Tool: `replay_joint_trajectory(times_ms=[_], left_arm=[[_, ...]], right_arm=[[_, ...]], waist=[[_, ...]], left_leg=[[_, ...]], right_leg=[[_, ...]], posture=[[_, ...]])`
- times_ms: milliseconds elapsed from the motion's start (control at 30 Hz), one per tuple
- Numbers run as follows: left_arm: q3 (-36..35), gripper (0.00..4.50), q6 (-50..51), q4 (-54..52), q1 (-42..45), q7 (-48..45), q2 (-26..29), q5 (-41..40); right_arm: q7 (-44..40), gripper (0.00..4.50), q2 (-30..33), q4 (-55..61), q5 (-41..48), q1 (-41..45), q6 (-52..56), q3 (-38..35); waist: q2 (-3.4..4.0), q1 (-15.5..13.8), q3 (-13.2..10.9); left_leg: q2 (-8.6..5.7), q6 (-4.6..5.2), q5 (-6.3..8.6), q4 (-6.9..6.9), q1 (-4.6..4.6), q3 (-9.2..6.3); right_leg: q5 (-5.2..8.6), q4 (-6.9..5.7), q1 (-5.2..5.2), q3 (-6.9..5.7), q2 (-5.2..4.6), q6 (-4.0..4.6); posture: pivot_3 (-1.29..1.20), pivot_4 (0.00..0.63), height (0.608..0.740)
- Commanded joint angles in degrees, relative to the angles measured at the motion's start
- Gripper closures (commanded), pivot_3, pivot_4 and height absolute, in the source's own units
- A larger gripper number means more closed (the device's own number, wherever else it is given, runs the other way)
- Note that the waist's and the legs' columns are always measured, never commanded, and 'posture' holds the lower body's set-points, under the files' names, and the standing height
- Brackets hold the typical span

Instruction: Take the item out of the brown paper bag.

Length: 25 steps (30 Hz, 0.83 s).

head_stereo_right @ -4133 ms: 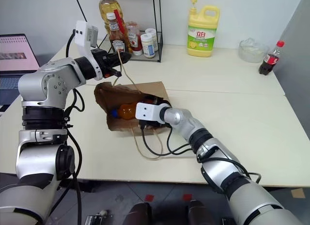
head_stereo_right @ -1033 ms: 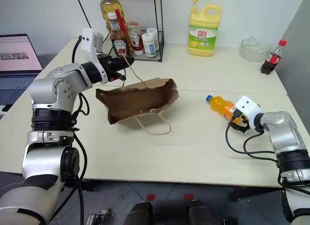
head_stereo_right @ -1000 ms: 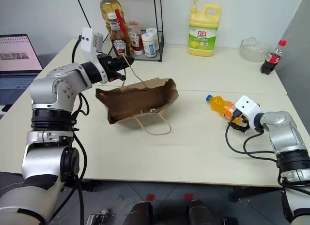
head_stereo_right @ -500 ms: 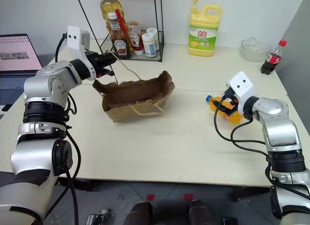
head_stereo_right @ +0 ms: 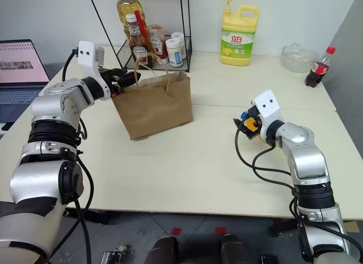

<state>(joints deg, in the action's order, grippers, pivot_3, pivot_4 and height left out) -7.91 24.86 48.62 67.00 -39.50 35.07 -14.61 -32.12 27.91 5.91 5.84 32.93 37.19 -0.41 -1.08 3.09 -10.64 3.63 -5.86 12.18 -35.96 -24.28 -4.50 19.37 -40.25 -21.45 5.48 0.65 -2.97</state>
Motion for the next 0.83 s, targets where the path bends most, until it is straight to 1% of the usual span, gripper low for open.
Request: replay_joint_trajectory(times_ms=[33, 67, 133, 200, 300, 400, 533, 600, 700, 767, 833], left_arm=[[-2.07, 0.2, 1.01, -7.46, -0.55, 0.95, 2.12, -0.61], [-1.52, 0.02, 0.54, -10.61, -2.23, 1.09, 2.8, 0.23], [-1.49, 0.02, 1.63, -18.31, -5.99, 1.84, 3.68, 0.45], [-3.26, 0.02, 4.55, -26.31, -9.67, 4.07, 3.65, -0.95], [-6.37, 0.02, 7.72, -42.11, -18.52, 8.01, 2.37, -3.16], [-8.37, 0.02, 11.51, -58.77, -29.13, 12.96, -0.23, -4.27], [-9.44, 0.02, 17.13, -75.59, -42.32, 20.38, -5.61, -4.49], [-8.65, 0.02, 19.53, -81.04, -47.13, 23.21, -7.83, -4.27], [-3.96, 0.02, 19.37, -86.9, -59.88, 28.33, -14.86, -2.22], [-1.44, 0.02, 17.24, -86.35, -64.56, 29.94, -17.81, -0.51], [1.65, 0.02, 13.44, -82.52, -67.44, 31.34, -19.99, 2.33]], right_arm=[[1.23, 0.0, -0.65, 3.29, 1.12, -0.48, -0.35, -1.02], [1.79, 0.0, -1.37, 4.4, 1.34, -1.18, -0.22, -1.17], [2.86, 0.0, -2.79, 7.37, 1.62, -3.47, 0.05, -0.98], [3.77, 0.0, -3.85, 10.33, 1.66, -6.27, 0.0, -0.41], [6.14, 0.0, -6.13, 14.23, 1.56, -10.69, -0.73, -0.16], [8.46, 0.0, -8.47, 17.86, 1.86, -15.39, -0.06, 0.19], [11.24, 0.0, -10.8, 21.26, 1.42, -19.44, 0.05, 1.02], [12.38, 0.0, -11.46, 21.97, 0.98, -20.64, 0.02, 1.46], [16.48, 0.0, -13.16, 19.57, -1.37, -23.41, -0.32, 1.89], [18.85, 0.0, -14.58, 17.85, -1.99, -23.97, -0.46, 1.14], [19.95, 0.0, -16.03, 16.75, -1.71, -24.32, -0.88, 1.17]], waist=[[0.0, 0.08, 0.0], [0.0, 0.12, 0.0], [0.01, 0.16, 0.0], [0.01, 0.14, 0.0], [0.01, 0.12, 0.0], [0.01, -0.02, 0.01], [-0.01, -0.23, 0.02], [-0.02, -0.27, 0.02], [-0.01, -0.27, 0.16], [-0.06, -0.32, 0.15], [-0.08, -0.32, 0.13]], left_leg=[[0.01, 0.0, 0.0, 0.0, -0.01, 0.0], [0.01, -0.01, 0.0, 0.01, -0.01, 0.0], [0.02, -0.13, -0.07, 0.01, 0.0, 0.0], [0.05, -0.18, -0.1, 0.03, 0.01, -0.01], [0.05, -0.18, -0.1, -0.02, -0.01, -0.01], [0.05, -0.19, -0.1, -0.03, 0.0, -0.02], [0.05, -0.1, -0.06, -0.07, 0.04, -0.02], [0.05, 0.0, 0.0, -0.06, 0.11, -0.01], [0.05, 0.01, 0.01, -0.06, 0.2, -0.01], [0.03, 0.01, 0.03, -0.01, 0.44, 0.06], [0.06, 0.02, 0.02, -0.01, 0.37, 0.01]], right_leg=[[0.0, 0.0, -0.02, 0.0, 0.0, 0.0], [0.0, -0.01, -0.02, 0.01, 0.0, 0.0], [0.0, -0.06, -0.03, 0.01, 0.0, 0.0], [0.0, -0.1, -0.03, 0.01, 0.01, 0.0], [0.0, -0.13, -0.03, 0.03, 0.0, 0.0], [0.0, -0.17, -0.01, 0.05, 0.0, 0.0], [0.01, -0.15, 0.04, 0.08, 0.0, 0.0], [0.0, -0.18, 0.08, 0.09, 0.01, 0.0], [0.01, -0.2, 0.13, 0.12, 0.01, 0.0], [0.02, -0.11, 0.37, 0.19, -0.01, 0.01], [0.02, -0.15, 0.27, 0.15, 0.03, 0.01]], posture=[[0.0, 0.15, 0.74], [0.0, 0.15, 0.74], [0.0, 0.15, 0.74], [0.0, 0.15, 0.74], [0.0, 0.15, 0.74], [0.0, 0.15, 0.74], [0.0, 0.15, 0.74], [0.0, 0.15, 0.74], [0.0, 0.15, 0.74], [0.0, 0.15, 0.74], [0.0, 0.15, 0.74]])
